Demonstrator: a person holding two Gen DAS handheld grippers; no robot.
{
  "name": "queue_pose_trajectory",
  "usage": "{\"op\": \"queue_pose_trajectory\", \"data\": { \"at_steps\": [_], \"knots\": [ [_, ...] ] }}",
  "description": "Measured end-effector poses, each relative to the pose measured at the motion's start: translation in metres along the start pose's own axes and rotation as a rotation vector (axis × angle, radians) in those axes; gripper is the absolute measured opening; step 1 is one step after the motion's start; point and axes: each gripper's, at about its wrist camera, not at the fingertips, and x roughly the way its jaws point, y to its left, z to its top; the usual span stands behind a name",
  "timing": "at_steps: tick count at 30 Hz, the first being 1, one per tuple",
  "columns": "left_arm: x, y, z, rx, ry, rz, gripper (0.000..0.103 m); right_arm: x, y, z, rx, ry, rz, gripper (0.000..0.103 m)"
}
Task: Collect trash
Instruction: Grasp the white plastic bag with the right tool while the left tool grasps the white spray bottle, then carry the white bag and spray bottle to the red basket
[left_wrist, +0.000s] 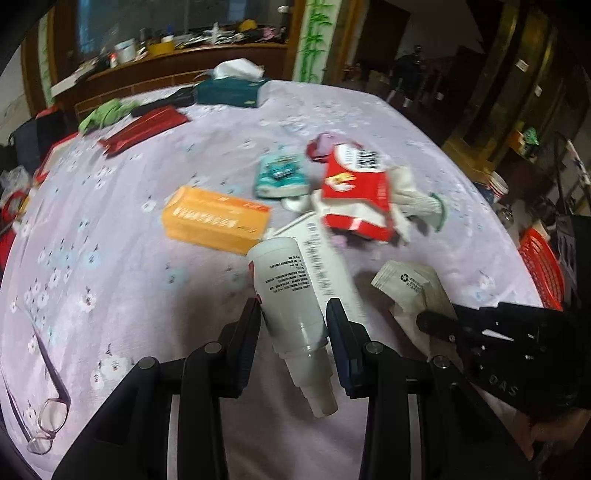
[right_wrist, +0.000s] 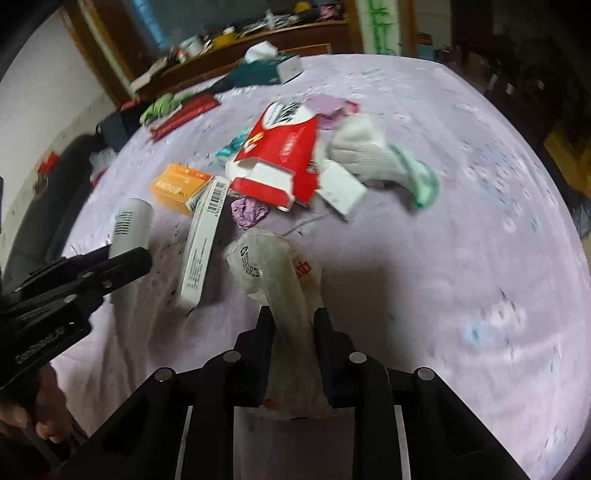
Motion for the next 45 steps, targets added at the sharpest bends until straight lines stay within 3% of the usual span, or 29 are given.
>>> {"op": "queue_pose_trajectory", "data": {
  "at_steps": [8,18,28,45],
  "knots": [
    [-0.009,-0.048,0.005,0.087,-0.030,-0.068,0.035,-0.061,-0.027,-0.024,0.101,-0.095,-0.023,0.023],
    [-0.021,-0.107,0.002,0.145,-0.056,-0.144,0.029,-0.113,-0.070,-0.057,0.156,-0.148,-0.096,0.023],
    [-0.019,-0.142,0.004,0.157,-0.054,-0.172,0.029,-0.137,-0.109,-0.069,0.208,-0.174,-0.105,0.023],
    [-0.030,-0.181,0.019,0.198,-0.094,-0.187,0.029,-0.165,-0.134,-0.063,0.219,-0.228,-0.107,0.023]
  ]
}}
